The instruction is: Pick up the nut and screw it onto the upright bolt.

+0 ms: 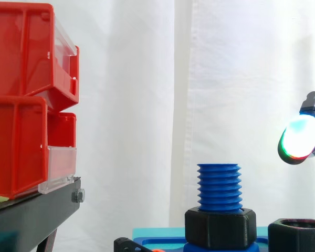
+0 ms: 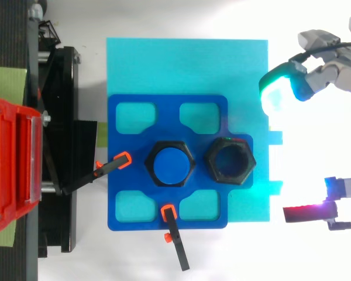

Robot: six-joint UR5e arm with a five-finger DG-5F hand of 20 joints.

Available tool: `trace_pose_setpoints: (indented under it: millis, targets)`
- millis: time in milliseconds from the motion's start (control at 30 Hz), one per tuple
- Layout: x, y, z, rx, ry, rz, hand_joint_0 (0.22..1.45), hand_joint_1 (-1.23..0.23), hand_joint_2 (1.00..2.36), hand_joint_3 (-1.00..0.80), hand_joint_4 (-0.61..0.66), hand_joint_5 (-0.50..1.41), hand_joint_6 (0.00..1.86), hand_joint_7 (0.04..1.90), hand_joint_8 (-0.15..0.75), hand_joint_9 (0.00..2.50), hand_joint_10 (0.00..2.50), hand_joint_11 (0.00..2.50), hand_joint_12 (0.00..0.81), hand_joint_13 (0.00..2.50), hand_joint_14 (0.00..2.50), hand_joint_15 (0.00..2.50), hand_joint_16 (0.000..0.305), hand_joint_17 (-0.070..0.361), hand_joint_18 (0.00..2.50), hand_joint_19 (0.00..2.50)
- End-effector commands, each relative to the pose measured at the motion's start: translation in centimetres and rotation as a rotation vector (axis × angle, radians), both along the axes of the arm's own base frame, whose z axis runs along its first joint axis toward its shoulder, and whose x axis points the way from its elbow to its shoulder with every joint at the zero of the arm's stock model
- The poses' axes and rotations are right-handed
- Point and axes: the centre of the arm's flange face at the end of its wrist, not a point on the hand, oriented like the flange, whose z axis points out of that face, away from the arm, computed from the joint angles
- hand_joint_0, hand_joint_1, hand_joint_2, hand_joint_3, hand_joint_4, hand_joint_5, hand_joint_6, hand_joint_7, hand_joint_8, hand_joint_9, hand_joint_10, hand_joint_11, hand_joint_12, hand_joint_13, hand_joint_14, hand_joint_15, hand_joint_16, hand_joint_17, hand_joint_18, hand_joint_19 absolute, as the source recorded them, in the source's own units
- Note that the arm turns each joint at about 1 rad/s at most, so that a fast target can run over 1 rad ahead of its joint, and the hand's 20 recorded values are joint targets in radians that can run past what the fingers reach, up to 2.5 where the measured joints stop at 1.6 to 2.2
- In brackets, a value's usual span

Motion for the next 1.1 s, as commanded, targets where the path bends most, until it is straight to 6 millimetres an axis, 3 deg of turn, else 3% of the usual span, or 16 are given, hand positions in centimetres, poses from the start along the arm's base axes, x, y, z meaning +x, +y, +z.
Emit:
trace_pose_setpoints:
  millis: [0,500,1067]
  targets:
    - [0.2,0.2,-0.8,-0.002,0.007,-0.001,0.42,-0.86,1.0,-0.5,0.31,-0.25,0.5,0.92,0.312,0.24,0.0,0.0,0.384,0.15,0.0,0.0,0.049,0.11,0.0,0.0]
    - [0.6,0.6,-2.8,-0.015,0.038,0.002,0.45,-0.87,1.0,-0.5,0.32,-0.25,0.5,0.93,0.307,0.26,0.0,0.0,0.375,0.16,0.0,0.0,0.047,0.106,0.0,0.0]
    - [0.7,1.0,-2.7,-0.026,0.041,0.008,0.46,-0.86,1.0,-0.5,0.32,-0.25,0.5,0.93,0.308,0.27,0.0,0.0,0.369,0.17,0.0,0.0,0.046,0.104,0.0,0.0]
